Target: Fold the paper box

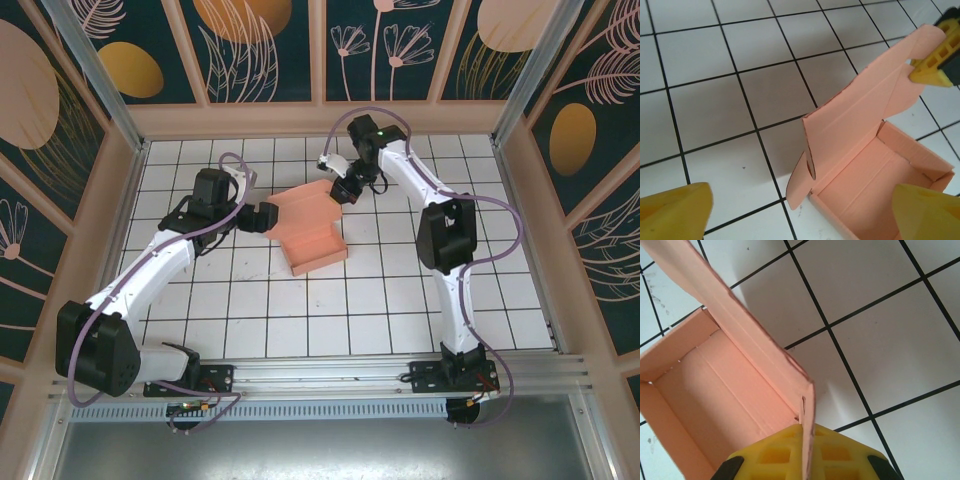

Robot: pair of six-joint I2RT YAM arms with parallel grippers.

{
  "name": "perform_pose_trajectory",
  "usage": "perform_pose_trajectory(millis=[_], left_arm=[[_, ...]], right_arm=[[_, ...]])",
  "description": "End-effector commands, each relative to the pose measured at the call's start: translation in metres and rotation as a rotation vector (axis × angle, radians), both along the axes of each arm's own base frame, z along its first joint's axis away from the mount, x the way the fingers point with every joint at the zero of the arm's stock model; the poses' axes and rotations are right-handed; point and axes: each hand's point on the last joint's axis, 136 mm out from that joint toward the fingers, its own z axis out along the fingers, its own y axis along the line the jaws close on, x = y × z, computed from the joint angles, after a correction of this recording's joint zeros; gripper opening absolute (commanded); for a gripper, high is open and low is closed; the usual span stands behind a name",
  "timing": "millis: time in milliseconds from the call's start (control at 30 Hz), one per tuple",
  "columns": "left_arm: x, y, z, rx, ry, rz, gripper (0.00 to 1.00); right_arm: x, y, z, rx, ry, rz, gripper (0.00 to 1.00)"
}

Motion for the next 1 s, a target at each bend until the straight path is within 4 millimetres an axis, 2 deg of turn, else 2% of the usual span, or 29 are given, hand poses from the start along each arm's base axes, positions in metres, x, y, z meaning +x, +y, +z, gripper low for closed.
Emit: perform_pose_trajectory(millis=[0, 67, 200, 300, 400, 467, 667, 800, 967], left_arm=[[0.001, -0.012, 0.007, -0.012, -0.037, -0.091, 0.86], [-0.003, -0.016, 0.003, 0.026, -0.027, -0.162, 0.88], [0.002, -0.010, -0.004, 0.134, 0.024, -0.193, 0.87], [0.004, -0.012, -0.007, 0.177, 0.064, -0.240, 0.79], [0.010, -0.008, -0.017, 0.238, 0.117, -0.246, 0.68], [0.010, -0.010, -0.024, 0.250, 0.163, -0.267, 0.64], [-0.002, -0.011, -0.053, 0.283, 0.283, -0.322, 0.51], [-0.004, -0.013, -0.055, 0.277, 0.301, -0.331, 0.33], [-0.003, -0.015, -0.053, 0.267, 0.296, -0.330, 0.30]], right_arm=[[-0.005, -0.001, 0.022, 0.004, -0.065, 0.008, 0.00], [-0.008, -0.002, 0.022, 0.007, -0.063, 0.012, 0.00], [-0.013, -0.003, 0.019, 0.010, -0.064, 0.013, 0.00], [-0.015, -0.003, 0.020, 0.021, -0.067, 0.018, 0.00], [-0.017, -0.003, 0.021, 0.023, -0.070, 0.020, 0.00], [-0.017, -0.004, 0.022, 0.023, -0.074, 0.017, 0.00], [-0.017, -0.006, 0.024, 0.020, -0.082, 0.013, 0.00], [-0.016, -0.007, 0.023, 0.013, -0.080, 0.011, 0.00], [-0.018, -0.006, 0.025, 0.020, -0.079, 0.016, 0.00]])
